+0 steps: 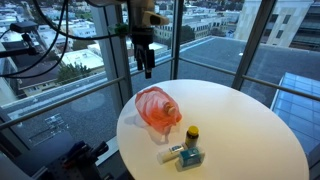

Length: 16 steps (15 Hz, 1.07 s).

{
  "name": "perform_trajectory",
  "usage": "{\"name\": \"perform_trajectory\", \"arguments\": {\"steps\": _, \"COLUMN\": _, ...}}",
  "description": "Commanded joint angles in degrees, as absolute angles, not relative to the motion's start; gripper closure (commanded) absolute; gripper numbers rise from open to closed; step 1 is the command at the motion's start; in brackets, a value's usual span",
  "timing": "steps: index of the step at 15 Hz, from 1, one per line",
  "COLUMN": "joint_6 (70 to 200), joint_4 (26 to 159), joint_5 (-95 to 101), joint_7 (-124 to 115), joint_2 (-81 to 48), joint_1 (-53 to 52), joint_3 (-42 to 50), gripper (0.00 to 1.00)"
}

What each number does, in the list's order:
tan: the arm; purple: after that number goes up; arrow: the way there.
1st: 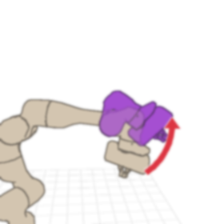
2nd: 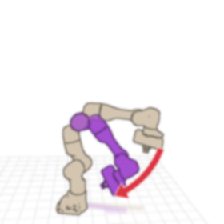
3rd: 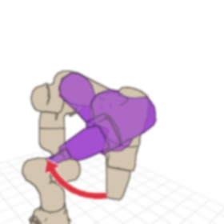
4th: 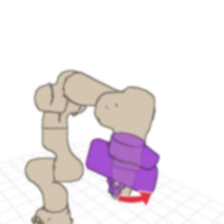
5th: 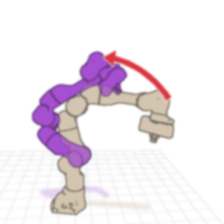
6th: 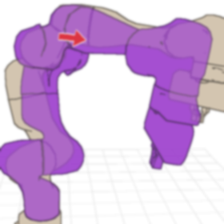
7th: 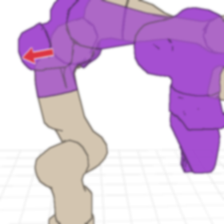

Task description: Remove the white container from the orange plastic bag and put it on the table

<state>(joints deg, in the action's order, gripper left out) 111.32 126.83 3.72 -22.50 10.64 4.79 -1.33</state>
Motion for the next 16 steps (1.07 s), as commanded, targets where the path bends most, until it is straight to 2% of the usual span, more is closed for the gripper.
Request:
{"name": "perform_trajectory", "arguments": {"steps": 1, "joint_6": 115.99, "joint_4": 128.09, "joint_5": 6.23, "joint_7": -27.74, "joint_2": 7.12, "joint_1": 5.75, "joint_3": -0.19, "gripper": 0.0}}
{"name": "perform_trajectory", "arguments": {"steps": 11, "joint_6": 118.99, "joint_4": 125.23, "joint_5": 7.32, "joint_7": -36.92, "joint_2": -6.32, "joint_1": 4.88, "joint_3": 3.41, "gripper": 0.0}}
{"name": "perform_trajectory", "arguments": {"steps": 16, "joint_6": 119.47, "joint_4": 126.42, "joint_5": 6.35, "joint_7": -35.31, "joint_2": -6.63, "joint_1": 4.22, "joint_3": 4.05, "gripper": 0.0}}
